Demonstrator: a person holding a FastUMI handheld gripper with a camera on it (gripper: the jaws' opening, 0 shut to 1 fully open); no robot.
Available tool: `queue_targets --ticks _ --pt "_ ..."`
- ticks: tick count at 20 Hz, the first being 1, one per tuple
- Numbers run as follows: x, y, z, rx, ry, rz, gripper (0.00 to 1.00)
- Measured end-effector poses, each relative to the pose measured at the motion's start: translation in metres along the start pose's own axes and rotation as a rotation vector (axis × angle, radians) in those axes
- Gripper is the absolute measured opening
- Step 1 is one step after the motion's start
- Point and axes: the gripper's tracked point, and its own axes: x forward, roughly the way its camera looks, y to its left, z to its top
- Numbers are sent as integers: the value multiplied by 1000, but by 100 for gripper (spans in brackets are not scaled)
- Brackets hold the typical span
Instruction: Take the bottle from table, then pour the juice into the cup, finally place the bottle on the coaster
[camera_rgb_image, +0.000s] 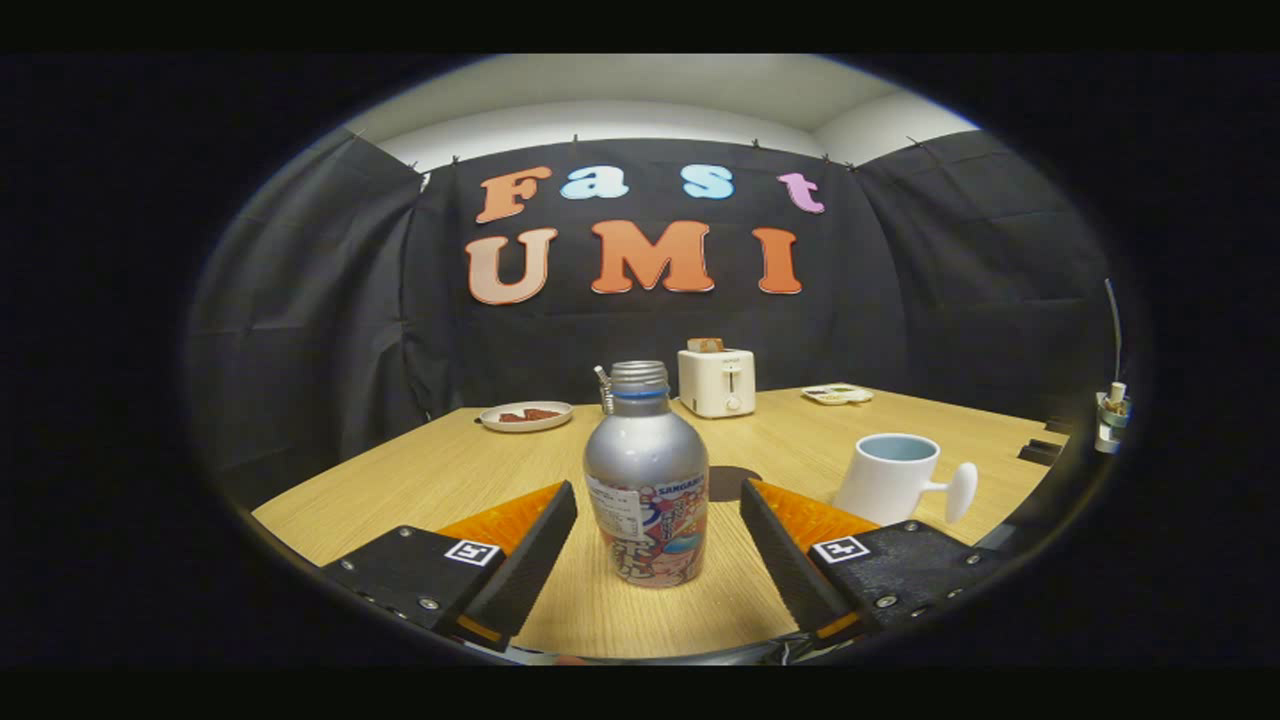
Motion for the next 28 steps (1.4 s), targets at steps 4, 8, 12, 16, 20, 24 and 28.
queue_targets --ticks 4,8,12,16,20,24,28 --pt "6 -2 -20 -14 58 -5 98" --pt "9 1 -30 -3 91 8 98" --pt "14 3 -37 7 108 12 98" --pt "19 5 -40 10 123 23 98" --pt "21 5 -38 27 114 33 97" --pt "18 0 -36 36 127 23 77" --pt "11 2 -16 111 94 47 76"
